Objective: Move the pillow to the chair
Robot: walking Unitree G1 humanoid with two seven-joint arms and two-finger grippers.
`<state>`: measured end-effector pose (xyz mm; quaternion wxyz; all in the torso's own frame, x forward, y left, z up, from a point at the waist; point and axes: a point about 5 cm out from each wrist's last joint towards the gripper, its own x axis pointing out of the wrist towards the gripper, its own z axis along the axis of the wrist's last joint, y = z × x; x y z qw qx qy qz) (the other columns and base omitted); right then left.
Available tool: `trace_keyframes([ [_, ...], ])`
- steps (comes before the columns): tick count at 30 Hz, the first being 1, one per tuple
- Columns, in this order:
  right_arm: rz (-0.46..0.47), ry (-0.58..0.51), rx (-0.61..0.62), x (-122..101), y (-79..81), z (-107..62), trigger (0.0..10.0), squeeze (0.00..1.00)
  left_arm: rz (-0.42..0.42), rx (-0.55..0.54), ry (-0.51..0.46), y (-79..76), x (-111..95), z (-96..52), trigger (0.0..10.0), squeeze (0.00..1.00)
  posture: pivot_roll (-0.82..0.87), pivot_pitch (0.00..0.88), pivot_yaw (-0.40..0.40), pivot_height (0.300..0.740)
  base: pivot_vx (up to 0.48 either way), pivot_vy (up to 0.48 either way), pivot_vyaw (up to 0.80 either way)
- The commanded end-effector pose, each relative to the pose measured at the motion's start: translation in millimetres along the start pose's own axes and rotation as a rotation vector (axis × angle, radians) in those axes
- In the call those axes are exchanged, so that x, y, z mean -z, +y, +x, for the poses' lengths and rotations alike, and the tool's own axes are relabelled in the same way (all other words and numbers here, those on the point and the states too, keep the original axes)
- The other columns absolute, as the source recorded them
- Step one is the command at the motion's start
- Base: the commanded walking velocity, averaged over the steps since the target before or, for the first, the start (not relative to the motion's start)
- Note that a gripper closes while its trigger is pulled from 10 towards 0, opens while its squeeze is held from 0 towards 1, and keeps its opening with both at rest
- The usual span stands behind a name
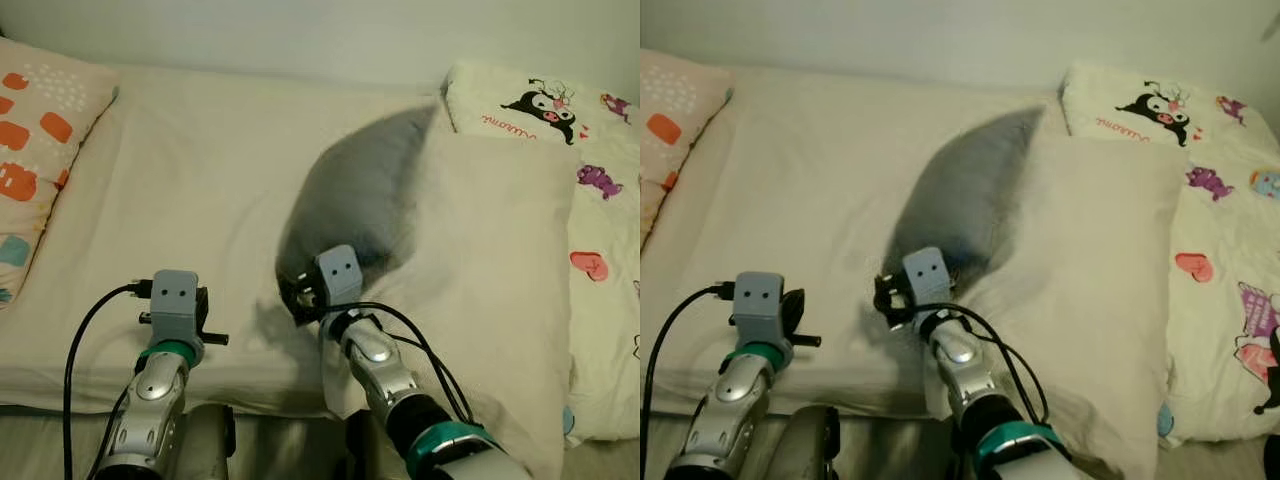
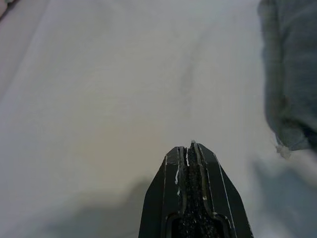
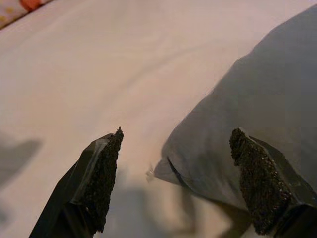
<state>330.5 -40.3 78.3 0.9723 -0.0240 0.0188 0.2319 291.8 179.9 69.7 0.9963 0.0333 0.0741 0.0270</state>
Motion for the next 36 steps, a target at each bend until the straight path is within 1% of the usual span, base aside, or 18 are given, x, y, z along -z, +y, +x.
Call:
trace_keyframes([
  [1, 0.019, -0.007, -0.003, -4, 10.5, 5.4, 10.0, 1.00, 0.008, 0.001, 0.015, -1.2, 3, -2.4, 10.0, 0.00, 0.12, 0.108, -0.065, 0.610, 0.000, 0.000, 0.00],
  [2, 0.019, -0.007, -0.003, -4, 10.5, 5.4, 10.0, 1.00, 0.008, 0.001, 0.015, -1.2, 3, -2.4, 10.0, 0.00, 0.12, 0.108, -0.065, 0.610, 0.000, 0.000, 0.00],
  [4, 0.081, -0.001, 0.078, -3, 3.4, 4.5, 10.0, 1.00, 0.008, 0.003, 0.016, -2.1, 2, -3.0, 10.0, 0.00, 0.12, 0.103, -0.065, 0.610, 0.000, 0.000, 0.00],
  [5, 0.138, -0.002, 0.135, -2, -2.5, 3.6, 10.0, 1.00, 0.008, 0.004, 0.016, -2.4, 2, -3.0, 10.0, 0.00, 0.12, 0.099, -0.064, 0.610, 0.000, 0.000, 0.00],
  [6, 0.138, -0.002, 0.135, -2, -2.5, 3.6, 10.0, 1.00, 0.008, 0.004, 0.016, -2.4, 2, -3.0, 10.0, 0.00, 0.12, 0.099, -0.064, 0.610, 0.000, 0.000, 0.00],
  [8, 0.213, 0.000, 0.223, 0, -12.3, 1.8, 10.0, 1.00, 0.008, 0.005, 0.017, -2.7, 2, -3.1, 10.0, 0.00, 0.12, 0.092, -0.063, 0.610, 0.000, 0.000, 0.00],
  [10, 0.233, 0.001, 0.256, 1, -16.4, 0.9, 10.0, 1.00, 0.008, 0.006, 0.017, -2.8, 3, -3.1, 10.0, 0.00, 0.12, 0.090, -0.062, 0.610, 0.000, 0.000, 0.00],
  [12, 0.273, 0.003, 0.310, 3, -25.3, -1.6, 10.0, 1.00, 0.008, 0.008, 0.016, -3.6, 2, -2.7, 10.0, 0.00, 0.12, 0.082, -0.064, 0.610, 0.000, 0.000, 0.00],
  [16, 0.290, -0.007, 0.322, 3, -31.4, -4.3, 10.0, 1.00, 0.008, 0.008, 0.015, -3.9, 2, -2.2, 10.0, 0.00, 0.12, 0.081, -0.068, 0.610, 0.000, 0.000, 0.00],
  [19, 0.268, -0.091, 0.272, -3, -35.4, -7.7, 10.0, 1.00, 0.007, 0.003, 0.013, -2.2, 1, -2.5, 10.0, 0.00, 0.12, 0.078, -0.069, 0.610, 0.000, 0.000, 0.00],
  [20, 0.268, -0.091, 0.272, -3, -35.4, -7.7, 10.0, 1.00, 0.007, 0.003, 0.013, -2.2, 1, -2.5, 10.0, 0.00, 0.12, 0.078, -0.069, 0.610, 0.000, 0.000, 0.00],
  [21, 0.286, -0.180, 0.249, -12, -43.5, -11.7, 10.0, 1.00, 0.007, 0.000, 0.014, -0.7, 2, -2.6, 10.0, 0.00, 0.12, 0.068, -0.069, 0.610, 0.000, 0.000, 0.00],
  [25, 0.301, -0.235, 0.251, -18, -50.8, -14.8, 10.0, 1.00, 0.008, 0.000, 0.015, -0.3, 2, -2.6, 10.0, 0.00, 0.12, 0.068, -0.069, 0.610, 0.000, 0.000, 0.00],
  [28, 0.291, -0.350, 0.271, -40, -70.5, -19.8, 10.0, 1.00, 0.012, 0.010, 0.017, -1.3, 3, -1.1, 10.0, 0.00, 0.10, 0.050, -0.054, 0.610, 0.000, 0.000, 0.00],
  [30, 0.275, -0.395, 0.267, -51, -77.7, -21.7, 10.0, 1.00, 0.013, 0.015, 0.018, -1.9, 3, 0.2, 10.0, 0.00, 0.10, 0.048, -0.052, 0.610, 0.000, 0.000, 0.00],
  [32, 0.240, -0.405, 0.262, -58, -84.7, -23.9, 10.0, 1.00, 0.013, 0.019, 0.016, -2.9, 2, 1.8, 10.0, 0.00, 0.09, 0.041, -0.048, 0.610, 0.000, 0.000, 0.00],
  [35, 0.222, -0.401, 0.263, -60, -87.9, -24.9, 10.0, 1.00, 0.013, 0.021, 0.015, -3.5, 1, 2.6, 10.0, 0.00, 0.09, 0.041, -0.048, 0.610, 0.000, 0.000, 0.00],
  [36, 0.206, -0.382, 0.269, -61, -92.0, -25.3, 10.0, 1.00, 0.013, 0.024, 0.014, -4.2, 0, 3.5, 10.0, 0.00, 0.09, 0.037, -0.047, 0.610, 0.000, 0.000, 0.00],
])
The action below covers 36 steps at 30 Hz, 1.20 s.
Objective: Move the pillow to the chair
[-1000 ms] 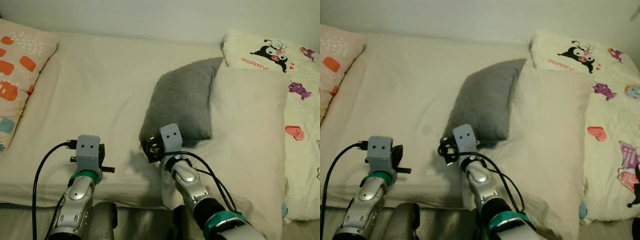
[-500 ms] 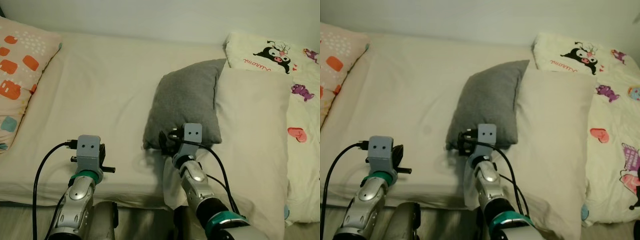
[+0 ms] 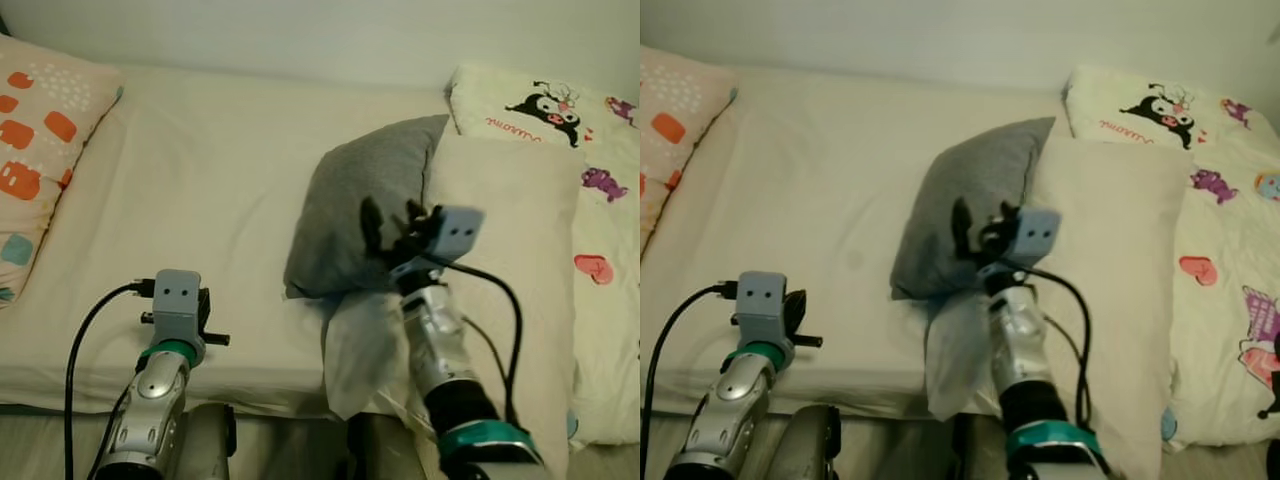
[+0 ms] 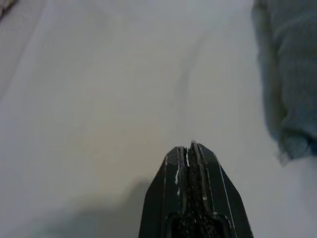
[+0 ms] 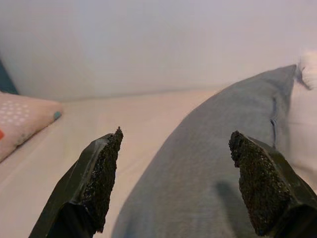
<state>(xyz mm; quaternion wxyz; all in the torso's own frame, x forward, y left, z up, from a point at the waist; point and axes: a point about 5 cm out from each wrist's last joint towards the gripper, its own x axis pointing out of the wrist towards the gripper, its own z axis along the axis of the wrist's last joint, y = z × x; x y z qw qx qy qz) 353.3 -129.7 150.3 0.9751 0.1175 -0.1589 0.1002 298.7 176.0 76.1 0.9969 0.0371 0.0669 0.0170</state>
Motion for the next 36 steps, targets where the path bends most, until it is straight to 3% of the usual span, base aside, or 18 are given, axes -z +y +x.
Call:
trace_keyframes([
  [1, -0.020, 0.076, 0.016, 7, -9.2, -3.8, 10.0, 1.00, 0.004, 0.007, 0.027, -1.2, 7, -1.2, 10.0, 0.00, 0.09, 0.035, -0.048, 0.610, 0.000, 0.000, 0.00],
  [3, -0.032, 0.110, 0.022, 8, -14.4, -3.6, 10.0, 1.00, 0.004, 0.008, 0.026, -1.6, 7, -0.7, 10.0, 0.00, 0.09, 0.035, -0.048, 0.610, 0.000, 0.000, 0.00],
  [6, -0.071, 0.216, 0.019, 12, -34.9, -4.8, 10.0, 1.00, 0.003, 0.010, 0.024, -1.6, 6, 0.7, 10.0, 0.00, 0.09, 0.032, -0.045, 0.610, 0.000, 0.000, 0.00],
  [8, -0.009, 0.241, 0.061, 8, -50.4, -5.2, 10.0, 1.00, 0.003, 0.013, 0.023, -1.8, 6, 0.6, 10.0, 0.00, 0.09, 0.032, -0.043, 0.610, 0.000, 0.000, 0.00],
  [12, 0.026, 0.259, 0.080, 6, -57.7, -5.8, 10.0, 1.00, 0.003, 0.015, 0.024, -1.9, 7, 0.4, 10.0, 0.00, 0.09, 0.032, -0.043, 0.610, 0.000, 0.000, 0.00],
  [18, 0.052, 0.267, 0.163, -2, -85.5, -16.2, 10.0, 1.00, 0.003, 0.010, 0.025, -0.1, 7, -0.2, 10.0, 0.00, 0.09, 0.034, -0.044, 0.610, 0.000, 0.000, 0.00],
  [21, 0.073, 0.279, 0.171, -4, -92.2, -18.3, 10.0, 1.00, 0.003, 0.008, 0.025, 0.5, 7, -0.2, 10.0, 0.00, 0.09, 0.034, -0.044, 0.610, 0.000, 0.000, 0.00],
  [27, 0.304, 0.384, 0.147, -3, -110.7, -32.7, 10.0, 1.00, 0.003, 0.010, 0.026, 0.7, 8, -0.2, 10.0, 0.00, 0.09, 0.034, -0.042, 0.610, 0.000, 0.000, 0.00],
  [29, 0.332, 0.395, 0.137, -3, -111.9, -35.3, 10.0, 1.00, 0.003, 0.011, 0.025, 0.6, 8, -0.2, 10.0, 0.00, 0.09, 0.034, -0.042, 0.610, 0.000, 0.000, 0.00],
  [33, 0.480, 0.381, 0.071, -5, -111.3, -43.3, 10.0, 1.00, -0.001, 0.014, 0.024, -0.2, 8, 0.5, 10.0, 0.00, 0.08, 0.034, -0.042, 0.610, 0.000, 0.000, 0.00],
  [36, 0.525, 0.369, 0.056, -6, -111.2, -46.1, 10.0, 1.00, -0.002, 0.016, 0.025, -0.8, 8, 0.5, 10.0, 0.00, 0.08, 0.034, -0.042, 0.610, 0.000, 0.000, 0.00],
])
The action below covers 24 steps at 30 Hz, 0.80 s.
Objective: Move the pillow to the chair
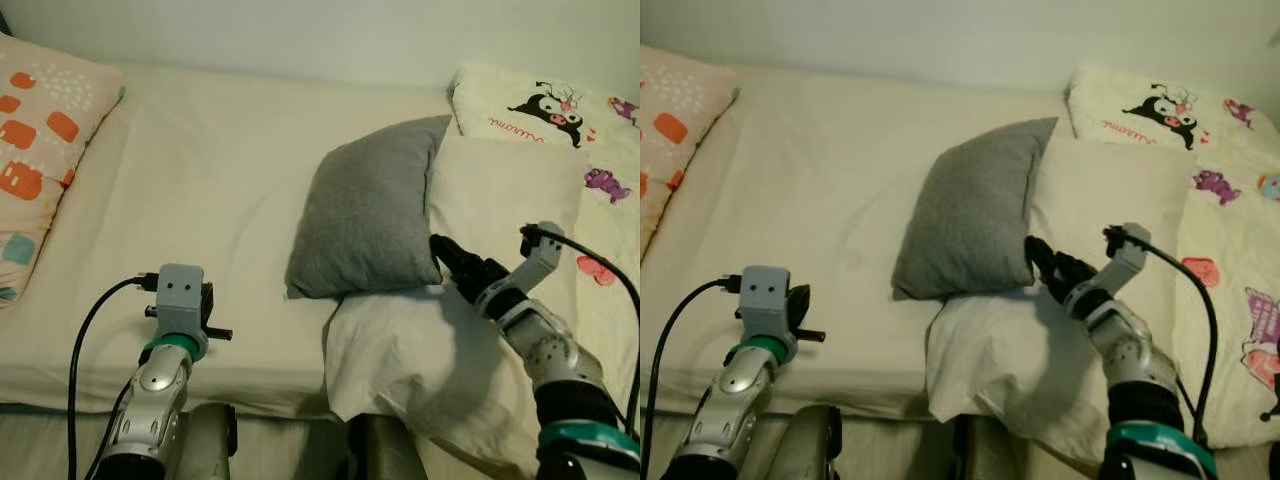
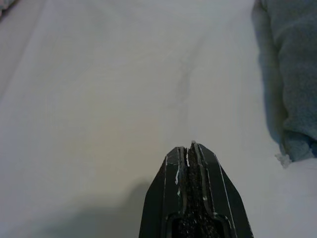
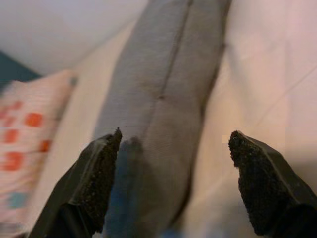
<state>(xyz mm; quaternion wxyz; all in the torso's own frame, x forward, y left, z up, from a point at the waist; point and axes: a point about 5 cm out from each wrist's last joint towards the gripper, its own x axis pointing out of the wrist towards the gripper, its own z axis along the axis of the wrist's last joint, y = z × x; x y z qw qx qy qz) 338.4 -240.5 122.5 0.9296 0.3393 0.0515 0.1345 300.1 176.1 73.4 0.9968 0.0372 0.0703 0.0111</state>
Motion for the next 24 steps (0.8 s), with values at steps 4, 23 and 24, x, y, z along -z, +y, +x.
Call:
trace_keyframes([
  [4, 0.092, -0.018, -0.042, 2, -2.5, -9.1, 10.0, 1.00, -0.004, 0.008, 0.020, -1.1, 5, -1.1, 10.0, 0.00, 0.08, 0.035, -0.039, 0.610, 0.000, 0.000, 0.00],
  [23, 0.082, 0.190, -0.369, 38, 56.3, -7.2, 10.0, 1.00, -0.005, 0.016, 0.024, -2.2, 5, 0.3, 10.0, 0.00, 0.08, 0.048, -0.035, 0.610, 0.000, 0.000, 0.00],
  [24, 0.082, 0.190, -0.369, 38, 56.3, -7.2, 10.0, 1.00, -0.005, 0.016, 0.024, -2.2, 5, 0.3, 10.0, 0.00, 0.08, 0.048, -0.035, 0.610, 0.000, 0.000, 0.00],
])
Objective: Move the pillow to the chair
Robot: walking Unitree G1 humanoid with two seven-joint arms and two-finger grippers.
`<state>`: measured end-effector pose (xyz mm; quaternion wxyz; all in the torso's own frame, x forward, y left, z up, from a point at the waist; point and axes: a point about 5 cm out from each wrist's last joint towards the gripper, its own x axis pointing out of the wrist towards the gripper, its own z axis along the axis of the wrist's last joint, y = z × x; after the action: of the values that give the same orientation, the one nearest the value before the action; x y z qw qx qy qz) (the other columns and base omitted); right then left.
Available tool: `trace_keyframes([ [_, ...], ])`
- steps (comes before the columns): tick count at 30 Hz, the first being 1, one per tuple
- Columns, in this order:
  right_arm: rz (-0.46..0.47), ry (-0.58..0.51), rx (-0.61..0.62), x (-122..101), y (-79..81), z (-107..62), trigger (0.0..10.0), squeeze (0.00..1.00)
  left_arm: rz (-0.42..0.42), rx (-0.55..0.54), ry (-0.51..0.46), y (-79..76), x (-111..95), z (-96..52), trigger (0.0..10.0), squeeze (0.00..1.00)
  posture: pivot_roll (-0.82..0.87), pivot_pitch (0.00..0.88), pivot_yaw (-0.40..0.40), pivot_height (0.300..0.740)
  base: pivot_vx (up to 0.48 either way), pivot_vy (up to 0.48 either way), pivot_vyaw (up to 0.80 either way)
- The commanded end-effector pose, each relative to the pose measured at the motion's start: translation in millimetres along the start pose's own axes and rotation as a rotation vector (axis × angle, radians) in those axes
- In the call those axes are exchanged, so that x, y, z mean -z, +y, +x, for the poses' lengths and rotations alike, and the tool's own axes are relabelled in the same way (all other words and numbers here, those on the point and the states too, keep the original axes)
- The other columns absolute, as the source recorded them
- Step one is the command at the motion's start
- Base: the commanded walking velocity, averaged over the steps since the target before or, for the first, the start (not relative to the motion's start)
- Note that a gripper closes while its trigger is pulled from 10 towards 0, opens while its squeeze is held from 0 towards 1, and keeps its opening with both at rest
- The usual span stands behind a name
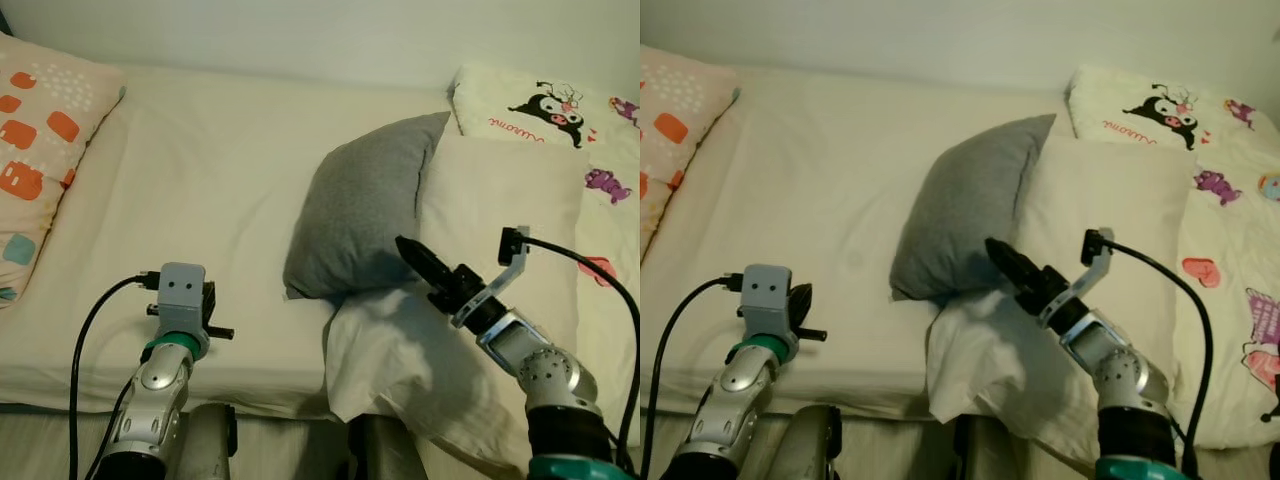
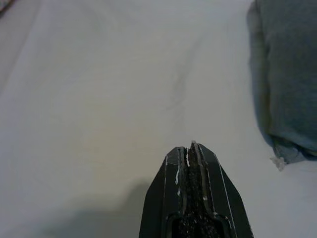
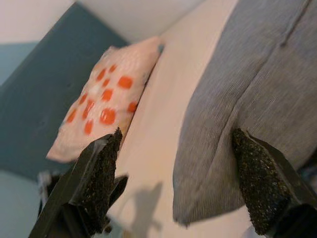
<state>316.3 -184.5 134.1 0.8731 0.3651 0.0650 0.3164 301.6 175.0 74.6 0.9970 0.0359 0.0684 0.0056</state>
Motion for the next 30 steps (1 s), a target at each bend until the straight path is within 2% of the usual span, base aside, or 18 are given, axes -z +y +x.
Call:
trace_keyframes([
  [1, 0.001, 0.063, -0.021, 12, 4.0, 1.9, 10.0, 1.00, -0.003, 0.005, 0.028, -1.4, 7, -0.9, 10.0, 0.00, 0.08, 0.048, -0.035, 0.610, 0.000, 0.000, 0.00],
  [3, -0.021, 0.093, -0.018, 16, 4.6, 3.2, 10.0, 1.00, -0.003, 0.005, 0.029, -1.5, 7, -0.7, 10.0, 0.00, 0.08, 0.048, -0.035, 0.610, 0.000, 0.000, 0.00],
  [4, -0.093, 0.189, 0.039, 29, -1.1, 4.7, 10.0, 1.00, -0.002, 0.007, 0.031, -1.6, 7, -0.9, 10.0, 0.00, 0.09, 0.048, -0.037, 0.610, 0.000, 0.000, 0.00],
  [8, -0.164, 0.252, 0.079, 40, -5.3, 5.5, 10.0, 1.00, -0.001, 0.006, 0.031, -1.5, 8, -1.4, 10.0, 0.00, 0.09, 0.045, -0.041, 0.610, 0.000, 0.000, 0.00],
  [20, -0.196, 0.237, 0.162, 49, -9.5, 8.9, 10.0, 1.00, 0.008, 0.005, 0.027, 1.0, 6, -1.4, 10.0, 0.00, 0.10, 0.036, -0.039, 0.610, 0.000, 0.000, 0.00],
  [23, -0.190, 0.226, 0.257, 52, -19.0, 10.2, 10.0, 1.00, 0.011, 0.009, 0.027, 0.7, 6, -0.8, 10.0, 0.00, 0.09, 0.025, -0.033, 0.610, 0.000, 0.000, 0.00],
  [27, -0.183, 0.217, 0.279, 53, -21.2, 11.5, 10.0, 1.00, 0.011, 0.011, 0.027, 0.2, 6, -0.5, 10.0, 0.00, 0.09, 0.025, -0.033, 0.610, 0.000, 0.000, 0.00],
  [30, -0.265, 0.227, 0.316, 59, -17.4, 30.5, 10.0, 1.00, 0.012, 0.022, 0.029, -2.5, 6, 0.7, 10.0, 0.00, 0.09, 0.025, -0.025, 0.610, 0.000, 0.000, 0.00],
])
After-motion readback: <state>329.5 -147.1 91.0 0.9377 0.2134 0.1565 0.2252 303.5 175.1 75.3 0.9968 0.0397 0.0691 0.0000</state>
